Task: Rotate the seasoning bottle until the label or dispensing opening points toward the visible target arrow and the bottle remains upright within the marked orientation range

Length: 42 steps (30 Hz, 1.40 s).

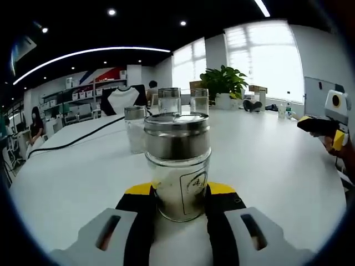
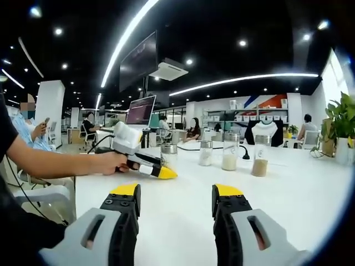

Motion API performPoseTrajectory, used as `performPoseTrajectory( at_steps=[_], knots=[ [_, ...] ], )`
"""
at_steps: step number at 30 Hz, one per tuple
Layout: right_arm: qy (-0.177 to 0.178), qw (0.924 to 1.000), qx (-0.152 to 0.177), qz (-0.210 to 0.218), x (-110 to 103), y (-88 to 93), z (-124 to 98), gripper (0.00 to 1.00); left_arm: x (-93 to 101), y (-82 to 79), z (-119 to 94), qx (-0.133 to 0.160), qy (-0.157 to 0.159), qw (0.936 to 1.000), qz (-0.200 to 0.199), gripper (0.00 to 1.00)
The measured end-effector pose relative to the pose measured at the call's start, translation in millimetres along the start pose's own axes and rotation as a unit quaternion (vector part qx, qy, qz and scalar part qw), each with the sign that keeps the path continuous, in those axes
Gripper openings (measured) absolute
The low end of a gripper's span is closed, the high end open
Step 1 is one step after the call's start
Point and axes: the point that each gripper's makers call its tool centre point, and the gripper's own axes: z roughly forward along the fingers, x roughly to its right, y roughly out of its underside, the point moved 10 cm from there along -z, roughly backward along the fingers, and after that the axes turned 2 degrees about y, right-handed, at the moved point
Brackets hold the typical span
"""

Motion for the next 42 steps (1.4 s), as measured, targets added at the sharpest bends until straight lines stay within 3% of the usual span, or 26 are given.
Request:
performPoseTrajectory(
  at_steps=[16,28,31,37,42],
  knots=[
    [0.001,1.0,-0.008,0.003,-2.4,3.7,3.6,0.5,-1.4,0.3,7.1,0.007,0.0,1.0,0.001,0.36],
    [0.028,0.9994,-0.004,0.02,1.3,9.9,3.6,0.56,-3.0,-1.2,14.7,0.008,0.004,1.0,0.004,0.37],
    [0.026,0.9992,0.003,0.029,1.2,9.8,3.1,0.61,-4.4,-1.0,15.9,0.008,0.008,0.9999,0.005,0.37],
    [0.027,0.9991,0.021,0.025,-1.4,5.8,4.0,0.87,-6.1,-1.4,15.4,0.013,0.008,0.9998,0.016,0.39],
    [0.037,0.9988,0.014,0.031,2.9,8.2,3.9,0.99,-9.8,-1.4,14.7,0.015,0.011,0.9998,0.006,0.54]
  ],
)
